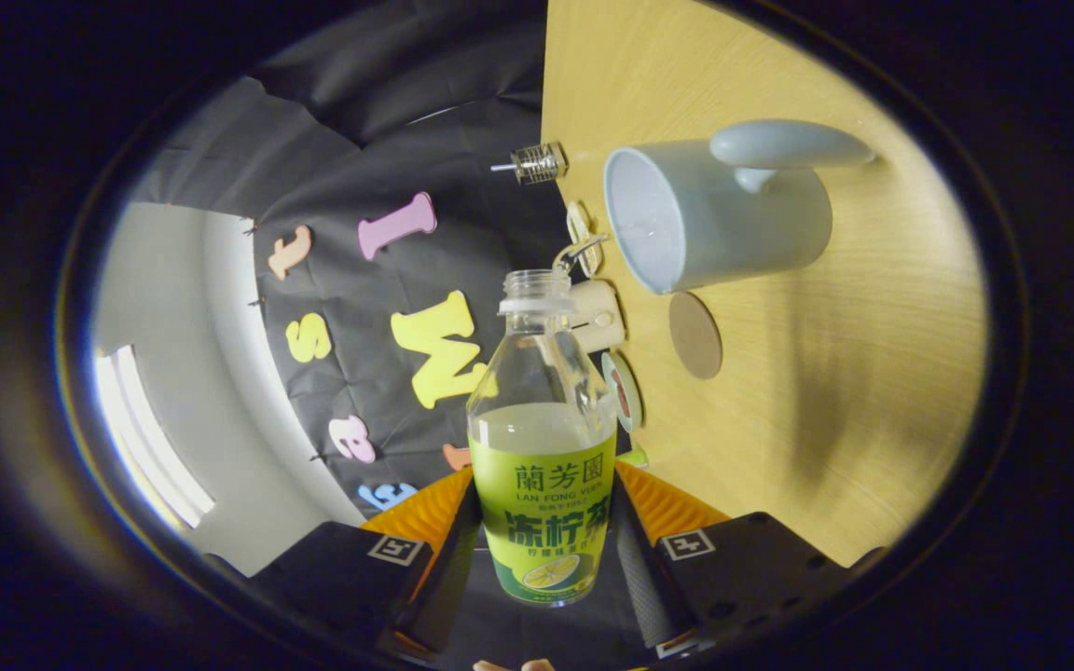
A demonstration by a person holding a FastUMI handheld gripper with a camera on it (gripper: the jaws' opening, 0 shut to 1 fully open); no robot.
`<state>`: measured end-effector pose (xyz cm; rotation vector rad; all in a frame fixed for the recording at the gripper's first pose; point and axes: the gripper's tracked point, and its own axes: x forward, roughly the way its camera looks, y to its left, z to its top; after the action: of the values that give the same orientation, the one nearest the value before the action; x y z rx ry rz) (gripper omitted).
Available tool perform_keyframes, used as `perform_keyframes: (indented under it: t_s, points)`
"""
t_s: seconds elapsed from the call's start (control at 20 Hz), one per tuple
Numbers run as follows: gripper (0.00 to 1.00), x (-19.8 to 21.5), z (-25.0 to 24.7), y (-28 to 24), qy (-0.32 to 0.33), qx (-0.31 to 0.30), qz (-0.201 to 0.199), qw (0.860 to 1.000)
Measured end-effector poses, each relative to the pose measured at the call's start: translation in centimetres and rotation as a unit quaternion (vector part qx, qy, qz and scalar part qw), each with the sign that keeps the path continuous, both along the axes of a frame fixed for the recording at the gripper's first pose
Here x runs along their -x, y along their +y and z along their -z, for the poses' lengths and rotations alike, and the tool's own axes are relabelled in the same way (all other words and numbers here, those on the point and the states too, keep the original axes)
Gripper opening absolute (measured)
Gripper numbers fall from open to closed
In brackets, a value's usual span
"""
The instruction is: Take the bottle from table, then pour the juice into the cup, finally place the bottle on the coaster
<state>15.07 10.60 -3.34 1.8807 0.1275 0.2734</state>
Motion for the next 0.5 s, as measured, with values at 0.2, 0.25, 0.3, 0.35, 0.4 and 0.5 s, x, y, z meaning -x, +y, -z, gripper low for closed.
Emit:
perform_keyframes:
  t_s: [0.2,0.25,0.3,0.35,0.4,0.5]
  points:
    - [0.77,0.09,-0.82,-0.21,-0.007,-0.013,0.008,1.0]
    - [0.77,0.19,-0.82,-0.27,-0.007,-0.016,0.007,1.0]
    - [0.77,0.08,-0.78,-0.18,-0.006,-0.019,0.005,1.0]
    - [0.77,0.04,-0.89,-0.22,-0.005,-0.024,0.004,1.0]
    - [0.77,-0.01,-0.75,-0.16,-0.002,-0.029,0.003,1.0]
    - [0.78,-0.25,-0.85,-0.63,0.0,-0.04,0.012,0.999]
